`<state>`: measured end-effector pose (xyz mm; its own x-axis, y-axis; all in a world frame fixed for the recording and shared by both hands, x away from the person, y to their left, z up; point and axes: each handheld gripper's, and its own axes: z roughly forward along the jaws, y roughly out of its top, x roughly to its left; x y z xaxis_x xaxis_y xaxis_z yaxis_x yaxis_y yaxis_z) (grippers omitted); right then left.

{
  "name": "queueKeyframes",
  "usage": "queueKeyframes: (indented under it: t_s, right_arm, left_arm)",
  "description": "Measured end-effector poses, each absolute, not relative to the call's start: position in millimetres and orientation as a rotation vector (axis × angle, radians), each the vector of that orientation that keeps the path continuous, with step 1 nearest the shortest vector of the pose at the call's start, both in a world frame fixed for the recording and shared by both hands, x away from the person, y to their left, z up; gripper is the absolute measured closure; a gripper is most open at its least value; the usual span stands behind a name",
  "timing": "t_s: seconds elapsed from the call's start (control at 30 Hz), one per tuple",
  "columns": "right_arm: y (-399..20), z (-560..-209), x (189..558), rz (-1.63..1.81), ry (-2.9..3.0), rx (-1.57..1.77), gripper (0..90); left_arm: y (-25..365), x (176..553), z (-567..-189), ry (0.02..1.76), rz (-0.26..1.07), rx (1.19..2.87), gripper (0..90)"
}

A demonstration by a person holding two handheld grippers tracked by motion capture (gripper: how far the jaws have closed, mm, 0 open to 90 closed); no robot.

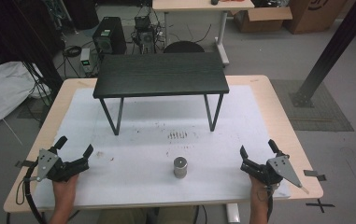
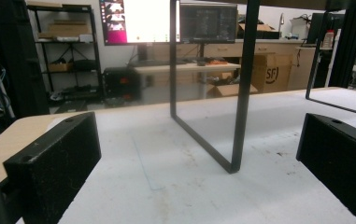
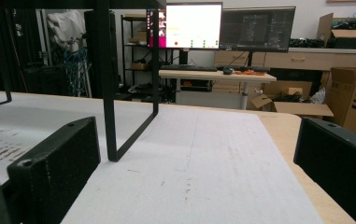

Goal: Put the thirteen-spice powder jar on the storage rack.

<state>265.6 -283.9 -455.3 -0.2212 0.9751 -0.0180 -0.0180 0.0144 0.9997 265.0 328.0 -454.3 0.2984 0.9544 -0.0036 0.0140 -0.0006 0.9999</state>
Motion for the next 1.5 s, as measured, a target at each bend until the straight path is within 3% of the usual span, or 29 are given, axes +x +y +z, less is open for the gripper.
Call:
queueKeyframes:
  t_s: [1.5]
  right_arm:
    - [-285.4,-451.6,265.6,1.396,1.377,1.081,0.2]
  left_arm:
    - [327.9,264.9,-454.3,0.992,0.976,1.348,0.2]
